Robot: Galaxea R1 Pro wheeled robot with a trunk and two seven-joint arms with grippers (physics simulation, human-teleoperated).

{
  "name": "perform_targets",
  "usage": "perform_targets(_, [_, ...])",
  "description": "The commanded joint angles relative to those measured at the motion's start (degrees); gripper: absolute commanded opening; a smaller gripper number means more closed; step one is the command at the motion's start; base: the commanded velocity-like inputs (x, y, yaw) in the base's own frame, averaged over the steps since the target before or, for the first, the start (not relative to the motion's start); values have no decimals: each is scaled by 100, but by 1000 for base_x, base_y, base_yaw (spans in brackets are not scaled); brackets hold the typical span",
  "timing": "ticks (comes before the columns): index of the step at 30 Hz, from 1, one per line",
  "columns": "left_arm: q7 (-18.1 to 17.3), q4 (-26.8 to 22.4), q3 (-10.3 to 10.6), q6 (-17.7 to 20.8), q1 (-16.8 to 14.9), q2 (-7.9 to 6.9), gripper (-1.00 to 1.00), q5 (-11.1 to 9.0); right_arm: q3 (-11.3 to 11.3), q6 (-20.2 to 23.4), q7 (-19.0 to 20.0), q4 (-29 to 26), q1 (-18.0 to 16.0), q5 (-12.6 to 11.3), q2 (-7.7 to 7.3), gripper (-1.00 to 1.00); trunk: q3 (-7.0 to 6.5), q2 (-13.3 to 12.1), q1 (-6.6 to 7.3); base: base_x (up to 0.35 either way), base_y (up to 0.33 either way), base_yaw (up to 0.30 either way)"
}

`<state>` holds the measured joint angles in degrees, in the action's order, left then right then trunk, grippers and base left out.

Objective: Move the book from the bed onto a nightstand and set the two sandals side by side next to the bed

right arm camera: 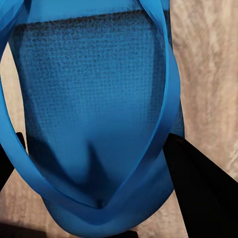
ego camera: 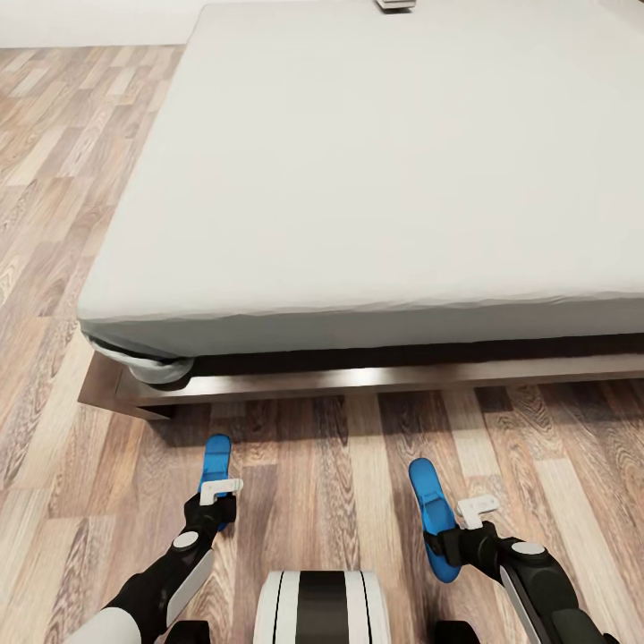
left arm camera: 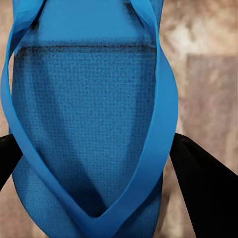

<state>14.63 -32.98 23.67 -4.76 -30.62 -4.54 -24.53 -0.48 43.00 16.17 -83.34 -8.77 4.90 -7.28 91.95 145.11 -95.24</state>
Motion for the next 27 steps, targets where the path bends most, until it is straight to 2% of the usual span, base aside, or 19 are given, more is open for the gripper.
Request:
perform_targets(1, [-144,143,49,-22,3,-12,-100,19,-5,25,40,-7,-2,46,0,-100,4,0,-4,0,0,0])
perform_targets(15, [-144,143,50,-35,6,-12,-100,19,-5,25,36,-1,-2,46,-1,-100,4,0,-4,0,0,0])
perform_targets(16, [-144,143,50,-38,8,-12,100,19,-5,25,36,-2,-2,46,-1,-100,4,0,-4,0,0,0])
perform_targets(27, [-153,143,50,-51,12,-12,100,19,-5,25,36,0,0,46,2,-100,4,0,-4,0,0,0])
